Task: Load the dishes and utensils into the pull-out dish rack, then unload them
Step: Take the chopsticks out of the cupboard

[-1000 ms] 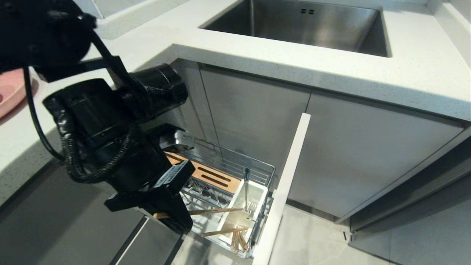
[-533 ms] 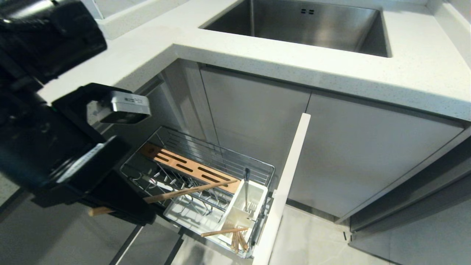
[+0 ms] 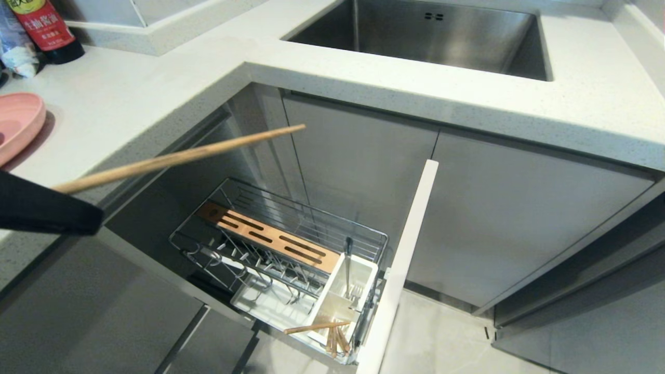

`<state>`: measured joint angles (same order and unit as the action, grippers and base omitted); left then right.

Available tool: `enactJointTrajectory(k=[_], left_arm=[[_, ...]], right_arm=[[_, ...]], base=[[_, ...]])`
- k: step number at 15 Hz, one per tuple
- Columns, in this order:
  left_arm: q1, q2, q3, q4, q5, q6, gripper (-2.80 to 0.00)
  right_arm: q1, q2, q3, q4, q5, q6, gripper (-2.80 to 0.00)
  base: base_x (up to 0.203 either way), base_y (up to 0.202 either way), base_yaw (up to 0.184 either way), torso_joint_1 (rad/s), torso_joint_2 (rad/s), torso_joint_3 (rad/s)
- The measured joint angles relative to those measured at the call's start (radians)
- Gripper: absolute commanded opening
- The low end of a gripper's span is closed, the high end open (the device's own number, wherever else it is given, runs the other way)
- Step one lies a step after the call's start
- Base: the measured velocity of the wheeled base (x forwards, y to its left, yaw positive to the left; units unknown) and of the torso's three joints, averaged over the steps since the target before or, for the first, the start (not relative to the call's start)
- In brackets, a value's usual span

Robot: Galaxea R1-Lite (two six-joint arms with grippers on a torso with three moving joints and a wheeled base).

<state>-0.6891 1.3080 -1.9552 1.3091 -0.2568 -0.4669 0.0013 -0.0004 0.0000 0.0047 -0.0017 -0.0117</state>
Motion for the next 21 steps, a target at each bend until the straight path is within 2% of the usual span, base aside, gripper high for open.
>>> enactJointTrajectory(k=[3, 11, 15, 16, 19, 21], left_arm=[[0.091, -0.078, 0.001, -0.085, -0.002, -0.002, -2.80], [0.535, -0.155, 0.003, -0.277, -0.004, -0.005, -2.80], [0.670, -0.142, 0.009, -0.318, 0.026, 0.002, -2.80], [0.686, -0.132, 0.009, -0.330, 0.064, 0.004, -2.80], [0.700, -0.079, 0.012, -0.357, 0.273, 0.007, -2.80], [0.697, -0.041, 0.016, -0.367, 0.379, 0.007, -2.80]], right_arm=[[0.000, 0.000, 0.000, 0.000, 0.000, 0.000, -2.80], [0.000, 0.000, 0.000, 0.000, 0.000, 0.000, -2.80], [0.000, 0.000, 0.000, 0.000, 0.000, 0.000, -2.80], [0.000, 0.000, 0.000, 0.000, 0.000, 0.000, -2.80], [0.000, 0.000, 0.000, 0.000, 0.000, 0.000, -2.80], [0.000, 0.000, 0.000, 0.000, 0.000, 0.000, -2.80]], base=[[0.000, 0.000, 0.000, 0.000, 0.00, 0.000], [0.000, 0.000, 0.000, 0.000, 0.00, 0.000], [0.000, 0.000, 0.000, 0.000, 0.00, 0.000], [0.000, 0.000, 0.000, 0.000, 0.00, 0.000], [0.000, 0.000, 0.000, 0.000, 0.00, 0.000], [0.000, 0.000, 0.000, 0.000, 0.00, 0.000]])
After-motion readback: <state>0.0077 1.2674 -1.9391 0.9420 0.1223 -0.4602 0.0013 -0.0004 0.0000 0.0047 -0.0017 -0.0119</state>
